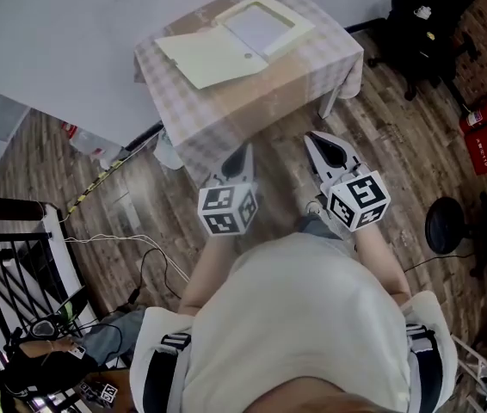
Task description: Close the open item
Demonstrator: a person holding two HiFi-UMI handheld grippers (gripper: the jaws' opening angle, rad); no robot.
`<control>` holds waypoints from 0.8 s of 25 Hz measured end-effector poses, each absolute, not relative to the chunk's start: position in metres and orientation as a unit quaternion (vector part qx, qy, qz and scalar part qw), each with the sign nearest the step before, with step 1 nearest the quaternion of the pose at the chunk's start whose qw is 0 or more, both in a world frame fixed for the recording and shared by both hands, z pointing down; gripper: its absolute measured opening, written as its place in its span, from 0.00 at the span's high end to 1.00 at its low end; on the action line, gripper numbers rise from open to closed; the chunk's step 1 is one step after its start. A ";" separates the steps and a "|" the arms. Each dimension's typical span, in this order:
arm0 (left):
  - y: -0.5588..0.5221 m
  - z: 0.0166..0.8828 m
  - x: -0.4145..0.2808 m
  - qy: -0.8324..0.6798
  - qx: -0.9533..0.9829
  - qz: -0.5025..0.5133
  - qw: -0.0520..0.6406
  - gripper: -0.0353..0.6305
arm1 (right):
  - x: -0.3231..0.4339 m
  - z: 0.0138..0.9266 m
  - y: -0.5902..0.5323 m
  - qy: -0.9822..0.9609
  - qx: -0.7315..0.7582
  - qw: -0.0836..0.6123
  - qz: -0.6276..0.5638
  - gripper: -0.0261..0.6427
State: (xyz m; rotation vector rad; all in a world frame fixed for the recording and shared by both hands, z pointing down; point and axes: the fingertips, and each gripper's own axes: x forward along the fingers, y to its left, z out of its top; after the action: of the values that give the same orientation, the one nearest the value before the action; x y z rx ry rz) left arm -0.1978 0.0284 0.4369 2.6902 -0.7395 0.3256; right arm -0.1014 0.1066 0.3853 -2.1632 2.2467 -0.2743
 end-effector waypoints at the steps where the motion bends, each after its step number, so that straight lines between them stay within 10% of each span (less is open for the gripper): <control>1: 0.028 0.436 -0.189 -0.263 0.943 0.112 0.169 0.94 | -0.093 0.384 0.105 0.721 -0.688 0.004 -0.088 0.96; 20: -0.001 0.443 -0.096 -0.372 0.900 0.084 0.213 0.94 | 0.026 0.390 0.075 0.771 -0.628 -0.011 -0.101 0.96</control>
State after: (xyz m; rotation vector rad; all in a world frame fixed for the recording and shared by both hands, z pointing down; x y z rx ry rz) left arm -0.0964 -0.0013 0.4427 2.4974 -1.0321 0.2341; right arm 0.0257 0.0747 0.3897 -1.9887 2.4402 -0.3181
